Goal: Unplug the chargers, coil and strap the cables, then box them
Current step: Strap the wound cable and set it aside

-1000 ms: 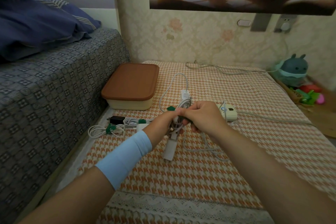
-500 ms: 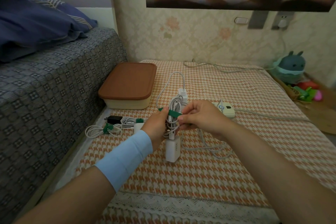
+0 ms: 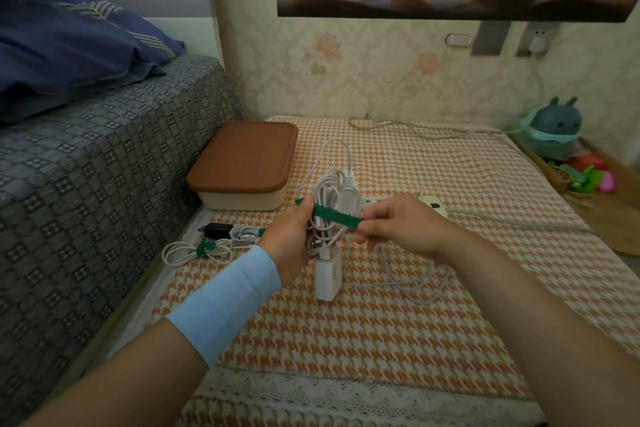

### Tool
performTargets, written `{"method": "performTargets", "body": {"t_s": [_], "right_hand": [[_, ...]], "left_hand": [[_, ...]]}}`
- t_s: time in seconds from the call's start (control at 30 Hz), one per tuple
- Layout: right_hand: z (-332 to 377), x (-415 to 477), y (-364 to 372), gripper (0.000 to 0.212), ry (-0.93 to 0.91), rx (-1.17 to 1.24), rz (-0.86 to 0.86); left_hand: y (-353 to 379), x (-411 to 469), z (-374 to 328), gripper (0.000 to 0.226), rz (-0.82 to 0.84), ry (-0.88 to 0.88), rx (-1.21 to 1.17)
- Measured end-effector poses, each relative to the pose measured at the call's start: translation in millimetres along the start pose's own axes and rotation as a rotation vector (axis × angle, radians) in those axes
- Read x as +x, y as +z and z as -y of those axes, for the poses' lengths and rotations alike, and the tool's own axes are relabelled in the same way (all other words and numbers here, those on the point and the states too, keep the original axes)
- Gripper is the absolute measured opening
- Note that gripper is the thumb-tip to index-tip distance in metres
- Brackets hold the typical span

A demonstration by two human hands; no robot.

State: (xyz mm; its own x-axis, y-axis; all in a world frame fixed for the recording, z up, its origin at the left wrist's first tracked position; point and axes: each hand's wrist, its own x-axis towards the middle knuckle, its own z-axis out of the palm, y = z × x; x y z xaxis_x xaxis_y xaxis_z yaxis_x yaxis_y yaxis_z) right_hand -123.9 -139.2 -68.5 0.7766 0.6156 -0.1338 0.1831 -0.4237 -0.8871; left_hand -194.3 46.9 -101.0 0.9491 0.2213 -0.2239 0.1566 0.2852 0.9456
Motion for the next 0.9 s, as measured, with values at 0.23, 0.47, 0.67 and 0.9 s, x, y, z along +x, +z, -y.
{"method": "performTargets", "body": {"t_s": [0.23,0.47,0.67,0.9], "right_hand": [[-18.6,10.7,6.4,0.012,-0.080,-0.229,0.025],[-19.6,11.2,5.2,0.022,-0.162,-0.300,-0.025],[-14.3,4.1,-9.3,0.020,-0.062,-0.111,0.119],[2.2,-2.3,-8.1,0.034,0.099,0.090,0.089]], "left_hand": [[-4.9,-6.1,0.2,0.041,0.155,-0.057,0.106],[-0.7,-16.1,-12.7,0.023,0.304,0.387,0.858],[2.9,-20.7,-4.4,0.027,0.289,0.700,1.019],[5.8,-16.7,3.1,0.026,0.150,0.981,1.142]]}}
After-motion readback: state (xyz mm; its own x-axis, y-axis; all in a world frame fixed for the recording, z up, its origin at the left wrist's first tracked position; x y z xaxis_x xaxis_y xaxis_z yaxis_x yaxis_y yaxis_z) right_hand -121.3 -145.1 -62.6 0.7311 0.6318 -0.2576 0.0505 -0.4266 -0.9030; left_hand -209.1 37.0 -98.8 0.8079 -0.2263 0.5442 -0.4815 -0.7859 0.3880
